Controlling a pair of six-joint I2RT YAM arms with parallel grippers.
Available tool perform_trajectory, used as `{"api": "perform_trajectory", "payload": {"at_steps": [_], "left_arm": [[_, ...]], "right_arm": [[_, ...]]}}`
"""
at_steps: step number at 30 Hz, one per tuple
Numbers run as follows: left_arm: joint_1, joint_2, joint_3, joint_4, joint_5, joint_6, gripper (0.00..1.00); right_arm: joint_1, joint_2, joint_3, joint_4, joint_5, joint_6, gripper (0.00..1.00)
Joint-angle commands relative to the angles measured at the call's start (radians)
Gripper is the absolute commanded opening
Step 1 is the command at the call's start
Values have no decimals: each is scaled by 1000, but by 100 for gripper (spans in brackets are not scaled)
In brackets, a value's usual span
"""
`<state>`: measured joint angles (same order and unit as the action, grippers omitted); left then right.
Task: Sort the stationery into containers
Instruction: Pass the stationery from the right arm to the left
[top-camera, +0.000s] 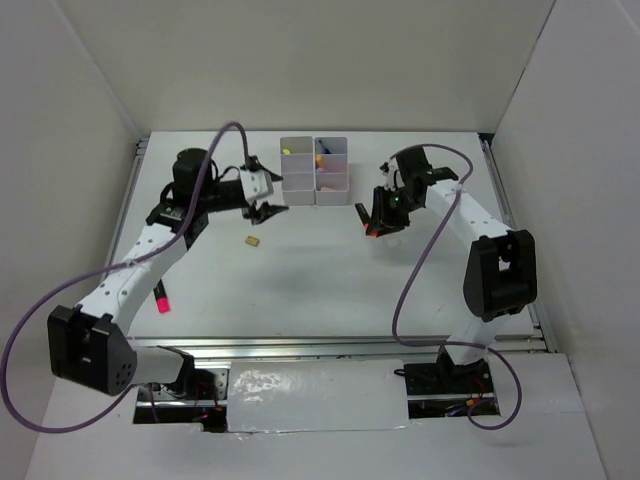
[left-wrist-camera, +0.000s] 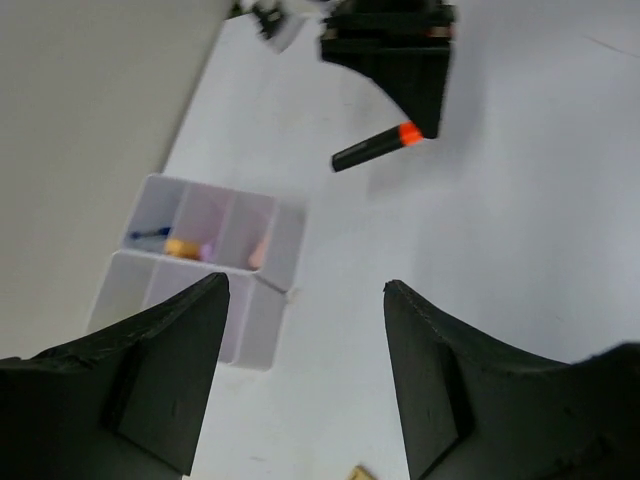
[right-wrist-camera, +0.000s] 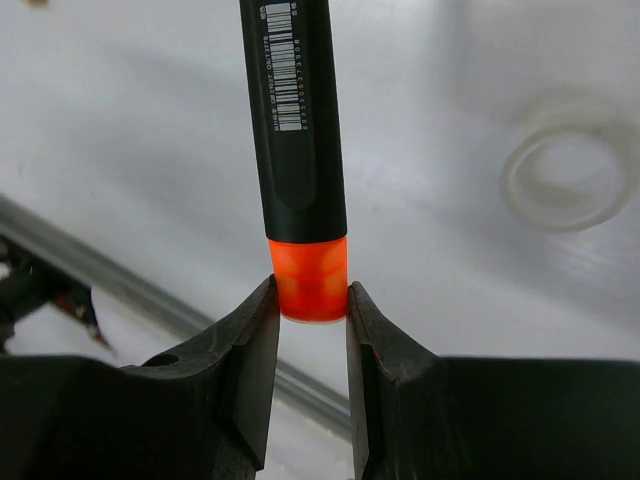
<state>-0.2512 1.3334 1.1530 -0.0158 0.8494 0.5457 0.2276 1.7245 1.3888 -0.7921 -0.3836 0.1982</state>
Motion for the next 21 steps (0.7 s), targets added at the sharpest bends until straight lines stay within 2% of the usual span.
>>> {"api": "perform_trajectory", "payload": {"at_steps": [1, 5, 9, 17, 21], "left_arm": [[-65, -106, -96, -163, 88, 342, 75], [-147, -209, -193, -266, 67, 604, 76], [-278, -243, -260, -311, -4, 743, 77], [-483, -111, -182, -302, -223, 738, 65], [-523, -37, -159, -231, -309, 700, 64]], "right_arm": [[12, -49, -95, -52, -175, -68, 0], [15, -95, -140, -84, -297, -105, 0], [35, -124, -163, -96, -382, -103, 0], [111, -155, -172, -110, -442, -80, 0], [141, -160, -183, -104, -449, -75, 0]]}}
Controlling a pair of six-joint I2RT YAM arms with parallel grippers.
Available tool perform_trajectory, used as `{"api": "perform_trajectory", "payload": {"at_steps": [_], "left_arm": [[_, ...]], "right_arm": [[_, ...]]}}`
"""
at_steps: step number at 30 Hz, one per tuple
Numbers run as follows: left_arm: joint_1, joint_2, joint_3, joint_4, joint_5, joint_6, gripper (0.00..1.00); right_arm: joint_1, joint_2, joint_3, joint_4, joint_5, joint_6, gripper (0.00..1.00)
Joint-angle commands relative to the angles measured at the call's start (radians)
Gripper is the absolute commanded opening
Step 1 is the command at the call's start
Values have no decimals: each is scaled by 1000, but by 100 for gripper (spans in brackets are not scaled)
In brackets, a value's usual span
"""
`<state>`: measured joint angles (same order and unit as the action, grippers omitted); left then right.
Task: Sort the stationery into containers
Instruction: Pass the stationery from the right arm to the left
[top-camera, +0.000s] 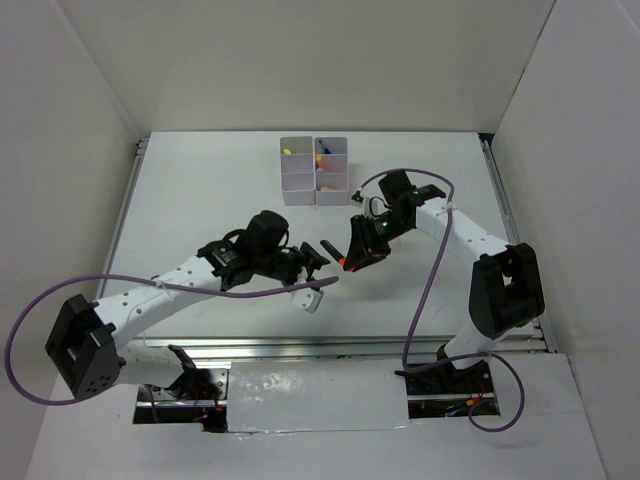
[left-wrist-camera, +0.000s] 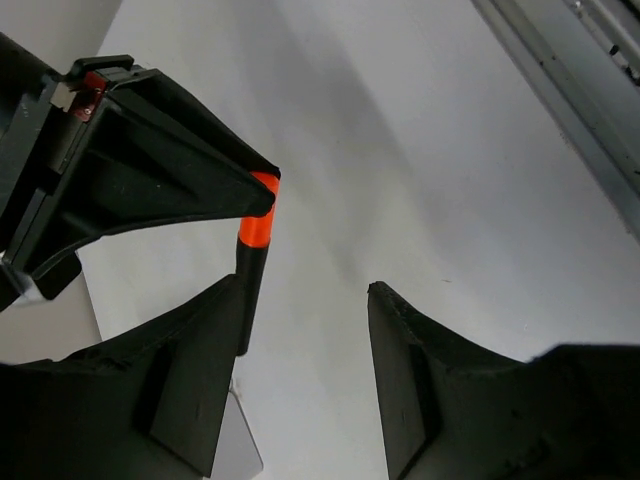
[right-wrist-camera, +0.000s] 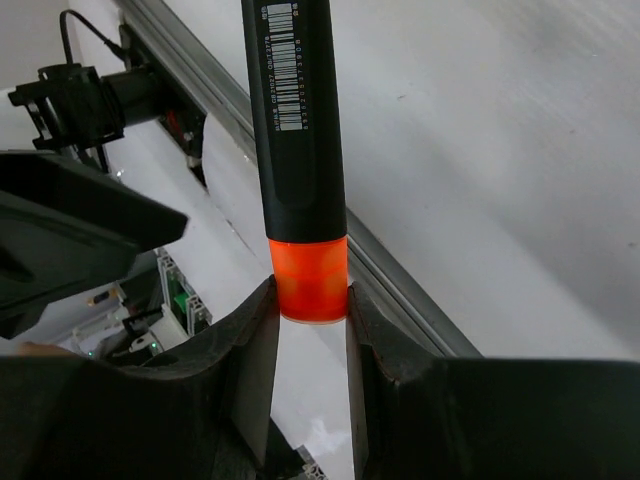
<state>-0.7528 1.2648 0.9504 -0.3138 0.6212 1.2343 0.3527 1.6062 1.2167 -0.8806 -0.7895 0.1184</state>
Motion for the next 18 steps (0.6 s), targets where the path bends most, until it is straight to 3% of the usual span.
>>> {"api": "perform_trajectory", "payload": {"at_steps": [1, 9, 18], "left_arm": [[-26, 48, 45, 74, -90, 20, 64], [-77, 139, 80, 116, -233, 2, 62], [-94, 205, 117, 140, -290, -4, 57]], "right_arm": [[23, -43, -9, -17, -42, 9, 0], [37, -28, 0, -17, -65, 27, 0], [51, -5, 14, -27, -80, 30, 0]]}}
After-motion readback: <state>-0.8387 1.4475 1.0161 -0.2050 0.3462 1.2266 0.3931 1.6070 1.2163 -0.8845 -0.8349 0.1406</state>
